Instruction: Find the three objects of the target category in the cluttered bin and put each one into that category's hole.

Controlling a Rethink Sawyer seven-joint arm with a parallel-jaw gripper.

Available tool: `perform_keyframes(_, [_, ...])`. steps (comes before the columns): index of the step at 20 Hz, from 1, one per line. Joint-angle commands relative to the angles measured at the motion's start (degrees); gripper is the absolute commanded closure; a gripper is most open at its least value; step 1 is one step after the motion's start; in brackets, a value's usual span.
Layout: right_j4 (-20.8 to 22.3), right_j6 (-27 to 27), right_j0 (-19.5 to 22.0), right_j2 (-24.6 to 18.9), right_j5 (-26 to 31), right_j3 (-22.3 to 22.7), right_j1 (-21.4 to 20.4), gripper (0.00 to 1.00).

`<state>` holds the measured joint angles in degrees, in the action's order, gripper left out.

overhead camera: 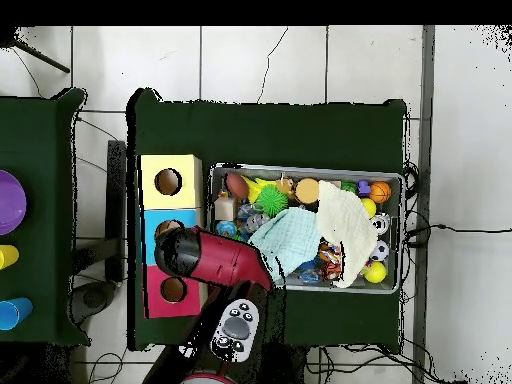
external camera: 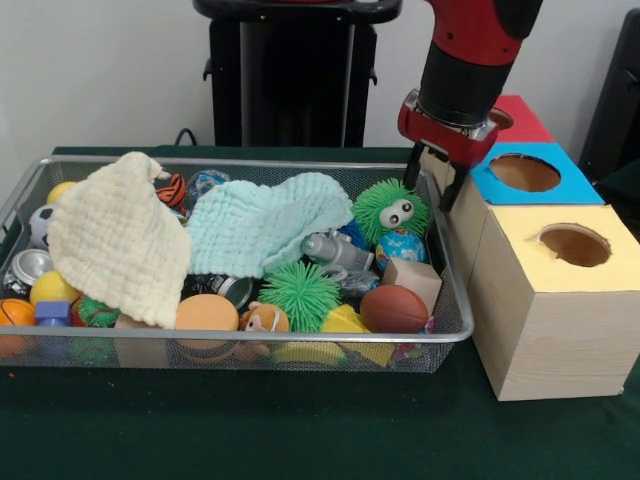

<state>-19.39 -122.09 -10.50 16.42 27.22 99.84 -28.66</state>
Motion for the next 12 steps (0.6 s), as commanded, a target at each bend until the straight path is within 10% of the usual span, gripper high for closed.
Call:
perform_keyframes(1, [0.5, -5.9, 6.1, -7.3, -7.6, 4.0, 1.6, 0.0])
perform_keyframes(12, [3.9, -3.4, 10.2, -9.2, -8.7, 5.8, 0.9, 0.0])
